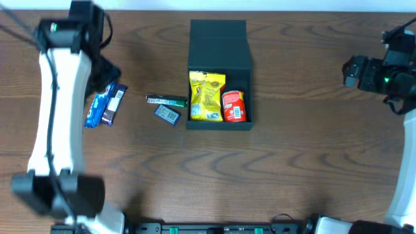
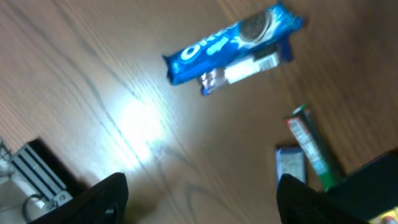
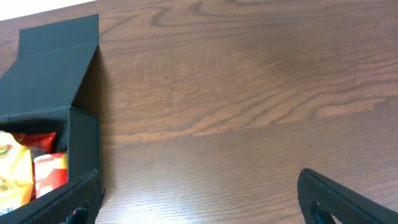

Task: Pack container
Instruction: 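Open the left gripper and withdraw it from the box, then grasp the blue Eclipse mints box with the left gripper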

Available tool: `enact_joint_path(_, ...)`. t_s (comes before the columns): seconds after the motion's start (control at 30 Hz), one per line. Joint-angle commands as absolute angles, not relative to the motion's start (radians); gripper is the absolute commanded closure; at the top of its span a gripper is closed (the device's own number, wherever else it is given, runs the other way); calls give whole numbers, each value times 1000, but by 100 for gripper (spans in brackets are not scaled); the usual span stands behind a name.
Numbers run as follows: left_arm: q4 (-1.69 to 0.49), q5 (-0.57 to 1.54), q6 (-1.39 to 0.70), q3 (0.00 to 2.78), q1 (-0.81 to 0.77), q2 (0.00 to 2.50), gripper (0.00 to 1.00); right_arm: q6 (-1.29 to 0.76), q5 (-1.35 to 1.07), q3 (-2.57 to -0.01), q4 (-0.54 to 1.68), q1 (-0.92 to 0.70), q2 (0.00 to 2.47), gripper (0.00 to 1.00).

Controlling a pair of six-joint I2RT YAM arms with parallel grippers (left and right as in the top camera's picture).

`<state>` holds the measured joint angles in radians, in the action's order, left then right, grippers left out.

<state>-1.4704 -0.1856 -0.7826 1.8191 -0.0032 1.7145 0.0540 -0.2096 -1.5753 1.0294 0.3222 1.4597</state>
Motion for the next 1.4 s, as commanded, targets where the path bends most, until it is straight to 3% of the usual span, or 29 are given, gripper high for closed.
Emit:
enact_joint_path(0.0, -1394, -179, -809, 1594, -26, 1603, 23, 42, -218, -1579, 1032, 330, 1459, 1)
enact_joint_path(0.2, -1176, 69, -1119, 1323, -102, 1599, 30, 41, -218, -1540, 1032, 329, 1459, 1)
enact_joint_path(0.43, -952, 70, -1631, 1220, -275, 1649, 30, 42, -218, -1528, 1040, 329, 1459, 1)
enact_joint_path(0.53, -852, 33, -1737, 1220, -348, 1702, 31, 42, -218, -1528, 1040, 329, 1459, 1)
enact_joint_path(0.8, -750, 11, -1771, 1220, -377, 1842, 35, 42, -218, -1528, 1040, 329, 1459, 1)
enact_joint_path(1.07, -652, -65, -1534, 1220, -367, 1879, 35, 42, -242, -1528, 1034, 329, 1459, 1)
enact_joint_path(1.37, -665, -85, -1410, 1220, -345, 1882, 35, 42, -244, -1528, 1036, 329, 1459, 1)
